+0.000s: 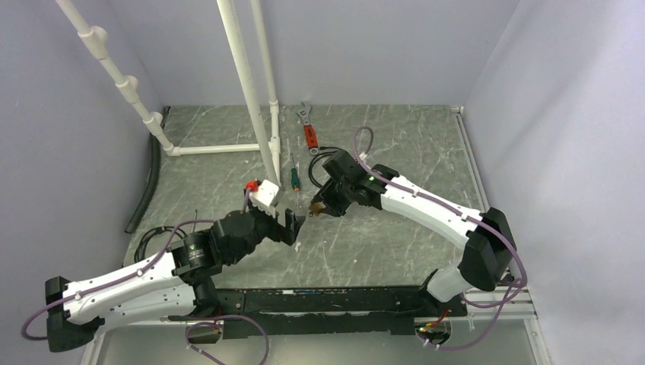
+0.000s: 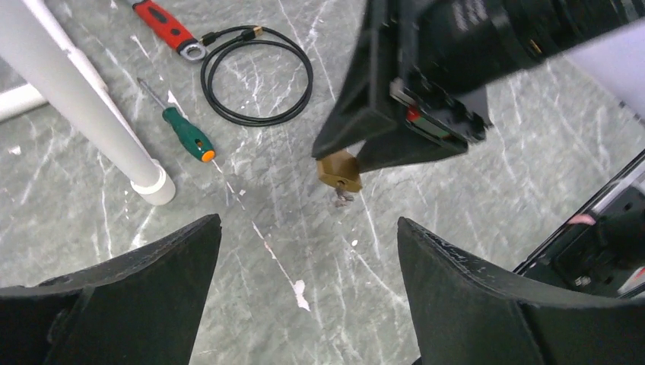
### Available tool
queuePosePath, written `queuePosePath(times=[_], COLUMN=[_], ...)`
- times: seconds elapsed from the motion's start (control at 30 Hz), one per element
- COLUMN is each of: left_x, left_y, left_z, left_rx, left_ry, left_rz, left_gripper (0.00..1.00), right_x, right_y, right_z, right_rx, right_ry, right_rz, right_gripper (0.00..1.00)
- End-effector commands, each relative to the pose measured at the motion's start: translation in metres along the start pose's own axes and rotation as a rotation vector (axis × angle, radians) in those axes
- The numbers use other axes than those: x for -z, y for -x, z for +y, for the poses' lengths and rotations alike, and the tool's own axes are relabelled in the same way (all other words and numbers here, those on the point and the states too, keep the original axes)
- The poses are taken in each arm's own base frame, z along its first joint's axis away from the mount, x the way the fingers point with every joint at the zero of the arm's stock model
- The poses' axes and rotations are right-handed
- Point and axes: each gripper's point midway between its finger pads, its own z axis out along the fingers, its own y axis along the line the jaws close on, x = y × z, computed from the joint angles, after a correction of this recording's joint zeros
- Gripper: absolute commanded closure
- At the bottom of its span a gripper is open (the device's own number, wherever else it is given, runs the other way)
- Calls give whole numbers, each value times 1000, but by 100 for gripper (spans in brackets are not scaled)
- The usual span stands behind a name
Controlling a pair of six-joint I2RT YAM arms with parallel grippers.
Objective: Unlock with the key
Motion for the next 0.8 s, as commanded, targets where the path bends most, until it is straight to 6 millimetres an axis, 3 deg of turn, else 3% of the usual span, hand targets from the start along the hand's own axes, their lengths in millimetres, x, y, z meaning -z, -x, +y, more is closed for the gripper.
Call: queuePosePath(times=[0.0,0.27,0.43,0.77], left_x=[1,-18,-24,-49], left_y=[14,24,35,28], left_z=[-2,-9,-2,-1], left_rx=[182,300,381,454], left_ry=[-32,-154,-220,-304], left_rz=[54,52,37,72], left_gripper=[12,16,23,31], right_x=[21,34,41,58], right_y=[21,28,30,31], right_z=[18,31,37,50], right_rx=[10,104,145,194], right_ry=[112,244,315,442], right_rz=[-109,-162,-183,-210], right_gripper=[100,100,100,100])
